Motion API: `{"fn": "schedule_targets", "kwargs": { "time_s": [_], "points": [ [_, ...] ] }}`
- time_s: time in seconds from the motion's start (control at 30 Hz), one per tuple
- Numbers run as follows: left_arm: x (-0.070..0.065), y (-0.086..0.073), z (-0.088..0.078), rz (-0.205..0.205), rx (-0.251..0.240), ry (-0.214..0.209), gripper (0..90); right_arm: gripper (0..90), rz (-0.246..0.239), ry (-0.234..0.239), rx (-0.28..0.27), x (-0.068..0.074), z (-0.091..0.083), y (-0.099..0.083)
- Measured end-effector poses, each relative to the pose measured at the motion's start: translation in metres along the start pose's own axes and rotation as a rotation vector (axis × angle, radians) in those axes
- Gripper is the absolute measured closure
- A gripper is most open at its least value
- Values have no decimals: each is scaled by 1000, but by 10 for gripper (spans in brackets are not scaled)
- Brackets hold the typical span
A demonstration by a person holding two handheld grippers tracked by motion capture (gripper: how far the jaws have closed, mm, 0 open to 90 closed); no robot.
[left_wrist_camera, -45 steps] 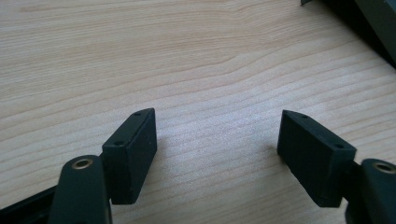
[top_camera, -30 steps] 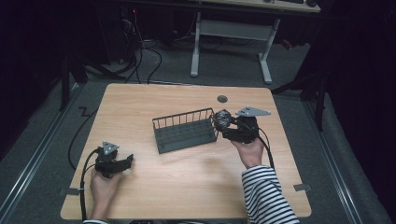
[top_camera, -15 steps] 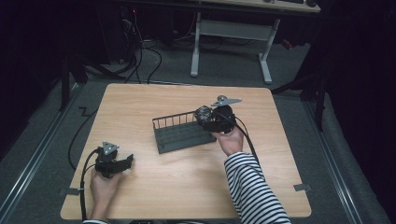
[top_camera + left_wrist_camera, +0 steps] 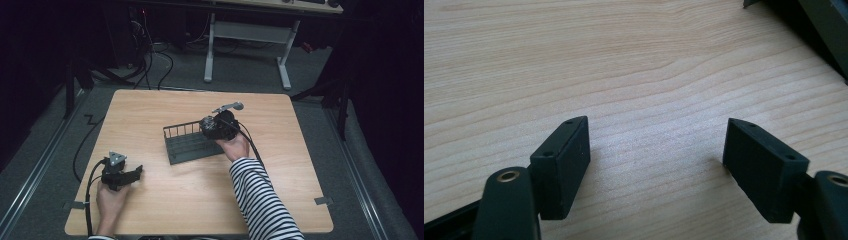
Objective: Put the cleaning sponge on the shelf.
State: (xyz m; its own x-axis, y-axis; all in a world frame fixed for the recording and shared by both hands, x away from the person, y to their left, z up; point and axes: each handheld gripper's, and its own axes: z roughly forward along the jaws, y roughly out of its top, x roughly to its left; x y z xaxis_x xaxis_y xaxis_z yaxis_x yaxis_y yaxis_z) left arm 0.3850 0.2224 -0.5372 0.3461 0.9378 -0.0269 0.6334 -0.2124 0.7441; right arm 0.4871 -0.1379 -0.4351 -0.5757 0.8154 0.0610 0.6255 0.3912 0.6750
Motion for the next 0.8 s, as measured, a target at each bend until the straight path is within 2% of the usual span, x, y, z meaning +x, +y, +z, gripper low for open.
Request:
{"fn": "schedule_targets", "kwargs": {
  "time_s": [0.13,0.23,0.37,0.47,0.67,0.8],
  "points": [
    [0,0,0,-1,0,-1,277,382,3,15,27,-1,8,-1],
    [0,0,0,-2,-1,-2,277,364,-8,9,50,1,11,-1],
    [0,0,0,0,0,1,279,310,-4,27,56,1,10,1],
    [-1,0,0,12,5,10,278,247,-12,16,59,3,9,0],
    [-1,0,0,10,4,9,278,215,-42,12,14,5,0,-1],
    [-1,0,0,10,4,9,278,223,-31,21,-28,4,-12,0]
  ]
}}
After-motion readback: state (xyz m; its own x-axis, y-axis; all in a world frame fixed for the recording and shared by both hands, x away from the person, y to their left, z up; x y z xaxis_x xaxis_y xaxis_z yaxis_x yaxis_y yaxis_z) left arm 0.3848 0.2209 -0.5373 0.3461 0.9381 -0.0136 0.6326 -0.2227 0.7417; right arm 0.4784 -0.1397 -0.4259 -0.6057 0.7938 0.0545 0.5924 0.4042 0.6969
